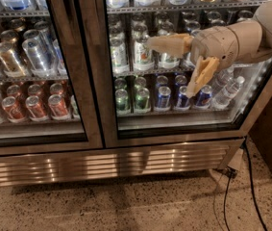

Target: Open left fridge door

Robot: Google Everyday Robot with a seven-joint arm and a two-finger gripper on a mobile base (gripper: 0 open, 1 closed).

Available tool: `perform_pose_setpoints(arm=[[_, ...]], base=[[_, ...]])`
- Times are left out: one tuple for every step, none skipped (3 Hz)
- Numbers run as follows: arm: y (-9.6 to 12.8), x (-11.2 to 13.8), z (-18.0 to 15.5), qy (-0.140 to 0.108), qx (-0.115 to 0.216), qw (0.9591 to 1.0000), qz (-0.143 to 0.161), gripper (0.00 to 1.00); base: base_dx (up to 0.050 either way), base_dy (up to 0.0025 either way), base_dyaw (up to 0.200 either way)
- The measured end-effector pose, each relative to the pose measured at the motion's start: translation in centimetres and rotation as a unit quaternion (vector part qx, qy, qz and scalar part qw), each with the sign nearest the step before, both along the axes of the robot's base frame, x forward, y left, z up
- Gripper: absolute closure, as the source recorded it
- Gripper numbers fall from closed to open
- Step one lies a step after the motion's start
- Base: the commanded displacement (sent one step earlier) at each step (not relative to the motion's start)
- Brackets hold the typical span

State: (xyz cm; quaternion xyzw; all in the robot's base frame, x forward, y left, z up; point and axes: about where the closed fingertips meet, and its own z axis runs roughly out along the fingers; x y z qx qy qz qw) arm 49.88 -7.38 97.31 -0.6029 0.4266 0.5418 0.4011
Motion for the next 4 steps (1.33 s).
perform_pose_setpoints(arm=[[-0.2, -1.9, -0.9, -0.005, 0.01, 0.9999, 0.001, 0.0], [-0.2, -4.3, -2.2, -0.013, 0.022, 0.9997, -0.001, 0.0], [-0.2, -4.3, -2.2, -0.013, 0.022, 0.9997, -0.001, 0.0], [-0.2, -4.3, -2.2, -0.013, 0.022, 0.9997, -0.001, 0.0]], base=[[0.0, 0.0, 0.0], [0.0, 0.0, 0.0], [0.036, 0.00248, 0.138], [0.025, -0.00218, -0.172]])
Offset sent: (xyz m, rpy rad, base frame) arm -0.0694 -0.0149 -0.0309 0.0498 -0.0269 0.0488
